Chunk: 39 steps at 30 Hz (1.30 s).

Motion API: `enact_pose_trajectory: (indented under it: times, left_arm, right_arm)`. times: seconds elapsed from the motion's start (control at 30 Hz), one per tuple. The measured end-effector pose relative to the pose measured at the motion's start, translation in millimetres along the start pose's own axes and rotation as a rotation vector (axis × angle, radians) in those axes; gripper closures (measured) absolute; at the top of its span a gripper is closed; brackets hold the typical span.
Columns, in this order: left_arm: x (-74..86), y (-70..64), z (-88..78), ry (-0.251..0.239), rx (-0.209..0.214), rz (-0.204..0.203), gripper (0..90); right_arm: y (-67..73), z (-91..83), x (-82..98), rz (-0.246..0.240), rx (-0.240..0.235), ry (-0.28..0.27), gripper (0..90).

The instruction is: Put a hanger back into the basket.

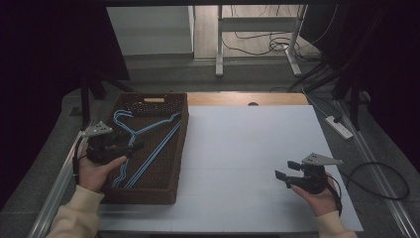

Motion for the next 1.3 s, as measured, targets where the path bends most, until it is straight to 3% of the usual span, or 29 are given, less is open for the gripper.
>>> enact_pose_trajectory:
  times: [0.33, 0.57, 0.77, 1.07, 1.3]
  left_arm:
    - [4.5, -33.6, -3.7, -0.009, 0.092, 0.030, 30.7]
    - [11.9, -49.7, -5.1, -0.014, 0.123, 0.044, 30.8]
    - [22.3, -57.2, -6.4, -0.023, 0.121, 0.046, 30.8]
    - [34.1, -66.2, -8.5, -0.044, 0.098, 0.090, 31.0]
    - [38.1, -67.8, -6.5, -0.046, 0.101, 0.089, 30.9]
  right_arm:
    - [0.1, -0.4, -0.3, -0.001, -0.001, -0.002, 32.0]
    - [0.3, -0.5, -0.4, -0.002, -0.001, -0.003, 32.0]
    - [0.0, -1.1, -0.6, -0.003, 0.001, -0.006, 32.0]
    - [-0.1, -1.9, -1.4, -0.004, 0.002, -0.011, 32.0]
    - [-0.7, -3.7, -2.7, -0.006, 0.005, -0.018, 32.0]
Point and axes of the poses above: each handheld gripper's, and its own axes: z roughly forward along the jaws, x roughly out of its underside, y roughly to its left, the point moved 5 cm from there along z, roughly forward along the jaws, and after that the axes turned 4 degrees about -x, right-handed, at the moved point
